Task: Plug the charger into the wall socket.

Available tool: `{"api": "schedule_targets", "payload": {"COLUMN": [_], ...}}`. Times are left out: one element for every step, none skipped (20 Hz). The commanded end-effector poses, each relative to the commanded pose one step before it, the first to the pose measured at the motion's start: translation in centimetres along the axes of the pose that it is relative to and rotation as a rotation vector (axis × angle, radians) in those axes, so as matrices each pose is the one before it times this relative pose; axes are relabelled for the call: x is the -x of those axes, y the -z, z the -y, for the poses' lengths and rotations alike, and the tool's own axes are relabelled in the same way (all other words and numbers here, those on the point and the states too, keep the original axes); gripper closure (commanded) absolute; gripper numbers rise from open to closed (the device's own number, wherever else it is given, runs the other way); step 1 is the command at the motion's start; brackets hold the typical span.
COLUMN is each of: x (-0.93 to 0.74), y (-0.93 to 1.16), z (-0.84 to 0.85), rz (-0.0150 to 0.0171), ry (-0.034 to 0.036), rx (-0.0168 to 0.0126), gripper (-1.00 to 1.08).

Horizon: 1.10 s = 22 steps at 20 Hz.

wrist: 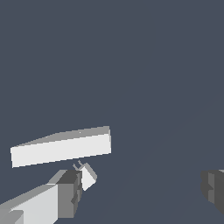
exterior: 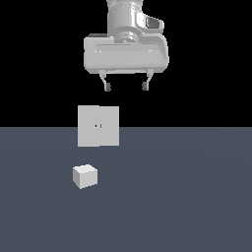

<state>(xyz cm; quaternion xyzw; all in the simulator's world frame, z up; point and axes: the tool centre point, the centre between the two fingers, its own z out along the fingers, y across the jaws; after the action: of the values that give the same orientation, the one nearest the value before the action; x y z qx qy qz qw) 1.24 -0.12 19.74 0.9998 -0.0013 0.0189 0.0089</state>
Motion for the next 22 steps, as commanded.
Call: {"api": "schedule_targets", "payload": {"x": [0.0,0.008,0.022,0.038,0.052,0.068,0.083,0.098,0.113,0.128,0.143,0.159,0.174,0.189,0.204,0.219,0.234,0.247,0.26,0.272,0.282,0.29], "y": [0.0,-0.009,-0.033,-0.053,-0.077,-0.097,-0.119,-0.14,-0.162,-0.184,-0.206,-0.228,-0.25,-0.272,-0.293,-0.315,-0.337,-0.357,-0.377,-0.394,-0.411,-0.424], "z": [-0.001,0.013,0.024,0.046,0.058,0.081,0.096,0.115,0.132,0.15,0.168,0.185,0.202,0.22,0.238,0.256,0.272,0.288,0.303,0.317,0.33,0.339], "rz": [0.0,-0.00025,-0.00065,-0.00113,-0.00154,-0.00202,-0.00246,-0.00291,-0.00336,-0.00381,-0.00427,-0.00472,-0.00517,-0.00563,-0.00609,-0.00654,-0.00698,-0.0074,-0.00779,-0.00815,-0.00848,-0.00874], "ry": [0.0,0.00064,0.00168,0.00291,0.00396,0.00519,0.00631,0.00748,0.00863,0.00979,0.01095,0.01211,0.01326,0.01443,0.01561,0.01678,0.0179,0.01897,0.01997,0.02089,0.02176,0.02241], "rx": [0.0,-0.0001,-0.0003,-0.00052,-0.00071,-0.00094,-0.00114,-0.00135,-0.00155,-0.00176,-0.00197,-0.00218,-0.00239,-0.00259,-0.00281,-0.00302,-0.00322,-0.00341,-0.00359,-0.00376,-0.00392,-0.00405], "gripper": [-0.92,-0.92,-0.92,-0.92,-0.92,-0.92,-0.92,-0.92,-0.92,-0.92,-0.92,-0.92,-0.92,-0.92,-0.92,-0.92,-0.92,-0.92,-0.92,-0.92,-0.92,-0.92]}}
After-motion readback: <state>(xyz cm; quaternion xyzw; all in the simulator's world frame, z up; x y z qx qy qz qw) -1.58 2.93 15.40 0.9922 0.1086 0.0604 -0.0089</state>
